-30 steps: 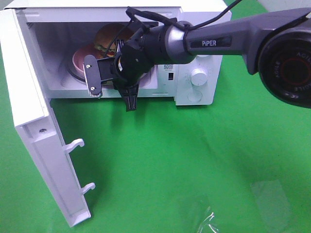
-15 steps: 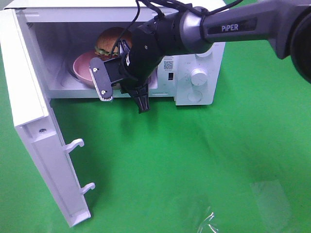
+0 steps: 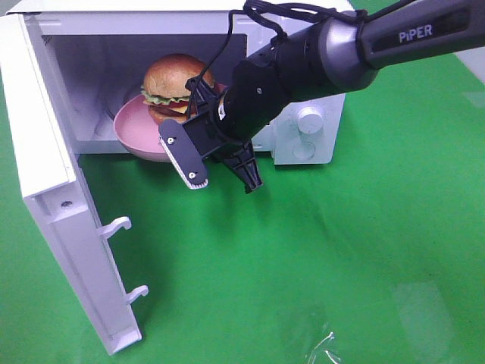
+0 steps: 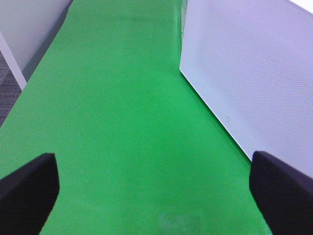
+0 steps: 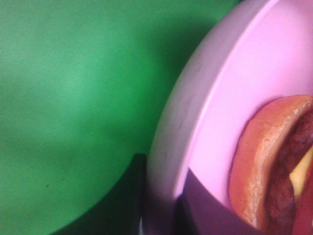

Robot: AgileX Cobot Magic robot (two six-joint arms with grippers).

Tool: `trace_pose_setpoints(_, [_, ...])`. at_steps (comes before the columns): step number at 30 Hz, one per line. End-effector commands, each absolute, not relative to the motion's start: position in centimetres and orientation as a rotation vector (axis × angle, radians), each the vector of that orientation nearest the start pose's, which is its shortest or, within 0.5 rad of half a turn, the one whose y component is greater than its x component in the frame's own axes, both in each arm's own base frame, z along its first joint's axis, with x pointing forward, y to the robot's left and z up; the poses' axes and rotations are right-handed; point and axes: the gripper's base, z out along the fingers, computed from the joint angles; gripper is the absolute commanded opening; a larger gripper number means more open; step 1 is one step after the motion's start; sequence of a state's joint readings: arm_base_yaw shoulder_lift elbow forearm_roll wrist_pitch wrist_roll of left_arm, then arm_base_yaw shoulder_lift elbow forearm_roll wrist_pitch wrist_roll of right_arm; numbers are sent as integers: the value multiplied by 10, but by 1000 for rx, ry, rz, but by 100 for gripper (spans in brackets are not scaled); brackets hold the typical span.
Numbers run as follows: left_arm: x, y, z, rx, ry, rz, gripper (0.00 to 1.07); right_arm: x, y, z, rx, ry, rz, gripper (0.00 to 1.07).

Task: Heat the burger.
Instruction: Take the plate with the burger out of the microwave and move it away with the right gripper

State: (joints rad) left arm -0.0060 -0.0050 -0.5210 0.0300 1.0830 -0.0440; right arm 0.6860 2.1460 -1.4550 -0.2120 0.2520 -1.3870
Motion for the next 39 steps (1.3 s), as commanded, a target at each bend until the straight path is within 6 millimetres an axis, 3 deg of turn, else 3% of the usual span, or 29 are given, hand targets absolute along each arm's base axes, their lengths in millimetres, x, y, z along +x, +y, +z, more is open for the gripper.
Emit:
trace_pose_setpoints(1, [-9,3,281,-44,2025,8,98,360,291,163,-2190,963,-510,0])
trace_pose_setpoints(16, [-9,3,281,-44,2025,8,98,335,274,178,-2156,939,-483,0])
trace_pose_setpoints(30, [-9,3,281,-44,2026,8,98,315,262,208,-2142,937,-437,0])
trace_pose_setpoints(39, [-9,3,281,-44,2026,8,98,300,250,209,-2149,957,-420,0])
